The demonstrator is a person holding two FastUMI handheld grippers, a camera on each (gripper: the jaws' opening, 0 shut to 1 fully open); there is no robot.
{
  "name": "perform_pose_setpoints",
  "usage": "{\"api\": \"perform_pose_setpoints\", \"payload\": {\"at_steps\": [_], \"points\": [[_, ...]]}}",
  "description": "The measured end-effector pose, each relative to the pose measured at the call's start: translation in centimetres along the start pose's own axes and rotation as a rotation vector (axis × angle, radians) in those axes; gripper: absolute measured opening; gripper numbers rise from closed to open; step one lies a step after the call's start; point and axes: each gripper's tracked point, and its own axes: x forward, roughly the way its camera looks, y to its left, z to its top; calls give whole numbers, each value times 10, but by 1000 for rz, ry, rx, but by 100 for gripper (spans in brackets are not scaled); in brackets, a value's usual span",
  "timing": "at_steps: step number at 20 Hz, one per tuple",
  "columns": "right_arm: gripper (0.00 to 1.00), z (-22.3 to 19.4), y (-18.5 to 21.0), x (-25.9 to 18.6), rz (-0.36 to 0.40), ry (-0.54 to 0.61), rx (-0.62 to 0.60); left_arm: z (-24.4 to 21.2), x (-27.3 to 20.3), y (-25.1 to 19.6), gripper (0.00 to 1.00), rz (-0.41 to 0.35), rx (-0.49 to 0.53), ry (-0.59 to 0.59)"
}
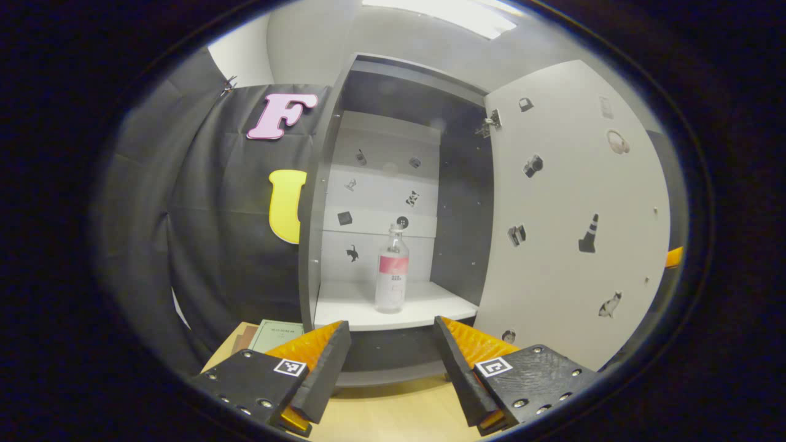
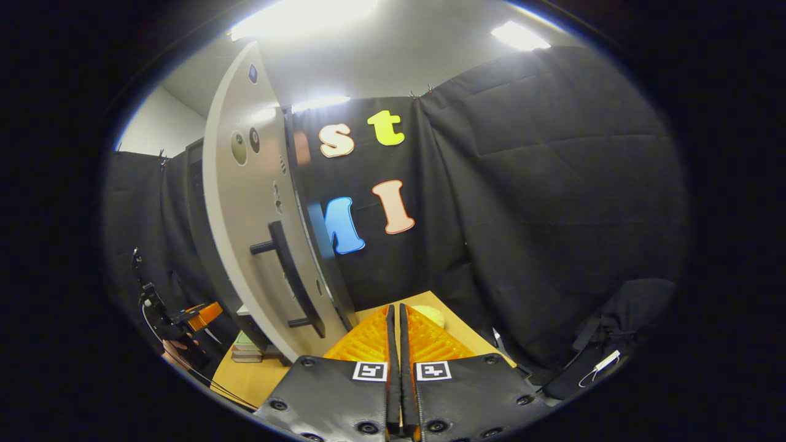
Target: Open the cabinet door with the right hand, grasp the bottle in the cabinet with the left hand and place it on the coaster, then close the cabinet door with the right hand.
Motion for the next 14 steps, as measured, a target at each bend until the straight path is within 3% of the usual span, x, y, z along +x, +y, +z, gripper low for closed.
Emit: {"api": "perform_pose_setpoints", "payload": {"at_steps": [1, 3, 4, 5, 8, 9, 14], "points": [[0, 3, -3, 3, -2, -6, -5, 6, 13, 1, 84, -1, 1, -4], [28, 5, -3, 8, 9, -9, 7, 15, 43, 2, 82, 5, 14, -6], [31, 7, 0, 11, 24, -25, 14, 18, 57, 4, 84, 16, 22, -9], [42, 9, 2, 17, 34, -33, 23, 21, 71, 4, 84, 21, 22, -9], [99, 8, -3, 24, 16, -28, 49, 24, 107, 1, 82, 19, 25, -6], [91, 9, -4, 28, 11, -29, 54, 26, 117, 1, 82, 19, 24, -8], [85, 9, -32, 38, -97, -26, -10, 24, 164, 1, 84, 17, 23, 0]]}}
